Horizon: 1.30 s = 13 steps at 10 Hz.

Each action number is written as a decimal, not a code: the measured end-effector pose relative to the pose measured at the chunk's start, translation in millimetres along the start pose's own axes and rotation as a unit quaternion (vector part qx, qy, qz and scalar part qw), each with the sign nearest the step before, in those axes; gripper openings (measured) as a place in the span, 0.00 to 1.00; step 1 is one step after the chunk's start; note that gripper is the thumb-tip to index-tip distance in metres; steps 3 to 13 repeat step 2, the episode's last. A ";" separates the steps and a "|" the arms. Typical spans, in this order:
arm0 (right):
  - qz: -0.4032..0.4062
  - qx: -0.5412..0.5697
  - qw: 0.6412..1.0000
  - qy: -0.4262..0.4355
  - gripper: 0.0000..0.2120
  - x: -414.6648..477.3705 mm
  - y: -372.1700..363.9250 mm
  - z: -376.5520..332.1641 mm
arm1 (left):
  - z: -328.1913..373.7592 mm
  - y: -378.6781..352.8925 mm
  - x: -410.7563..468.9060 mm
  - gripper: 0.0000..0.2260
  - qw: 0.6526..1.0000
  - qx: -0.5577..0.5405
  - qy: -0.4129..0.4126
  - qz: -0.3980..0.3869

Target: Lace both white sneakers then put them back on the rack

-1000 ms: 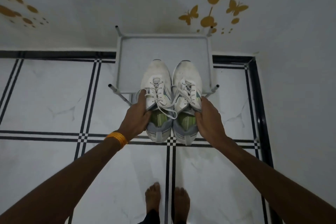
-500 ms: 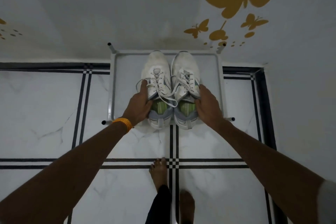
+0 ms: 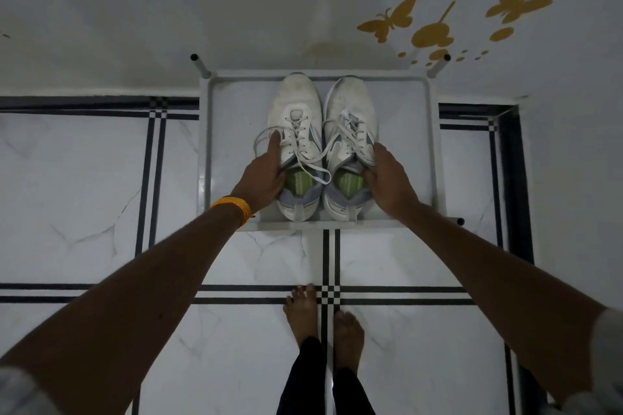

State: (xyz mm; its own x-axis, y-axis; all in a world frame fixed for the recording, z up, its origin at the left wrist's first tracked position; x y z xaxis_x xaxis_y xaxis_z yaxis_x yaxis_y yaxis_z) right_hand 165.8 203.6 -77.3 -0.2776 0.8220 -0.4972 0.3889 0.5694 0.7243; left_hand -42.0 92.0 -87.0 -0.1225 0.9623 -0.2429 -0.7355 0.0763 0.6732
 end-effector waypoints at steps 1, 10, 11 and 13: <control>-0.070 -0.007 0.997 -0.024 0.24 4.0 -3.1 -0.4 | 9.8 5.6 -3.1 0.33 0.998 0.021 0.031 -0.042; -0.095 -0.030 0.995 -0.030 0.30 -9.1 18.5 -22.8 | 28.5 30.3 -4.1 0.29 0.992 0.109 0.033 -0.045; -0.095 -0.030 0.995 -0.030 0.30 -9.1 18.5 -22.8 | 28.5 30.3 -4.1 0.29 0.992 0.109 0.033 -0.045; -0.095 -0.030 0.995 -0.030 0.30 -9.1 18.5 -22.8 | 28.5 30.3 -4.1 0.29 0.992 0.109 0.033 -0.045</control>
Point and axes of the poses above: each hand's wrist, its own x-axis towards the middle knuckle, its own y-axis out of the back of the hand, z = x × y, the point moved 9 cm from there along x, towards the middle knuckle, and after that the axes turned 13 degrees about -y, right-handed, at the moved point
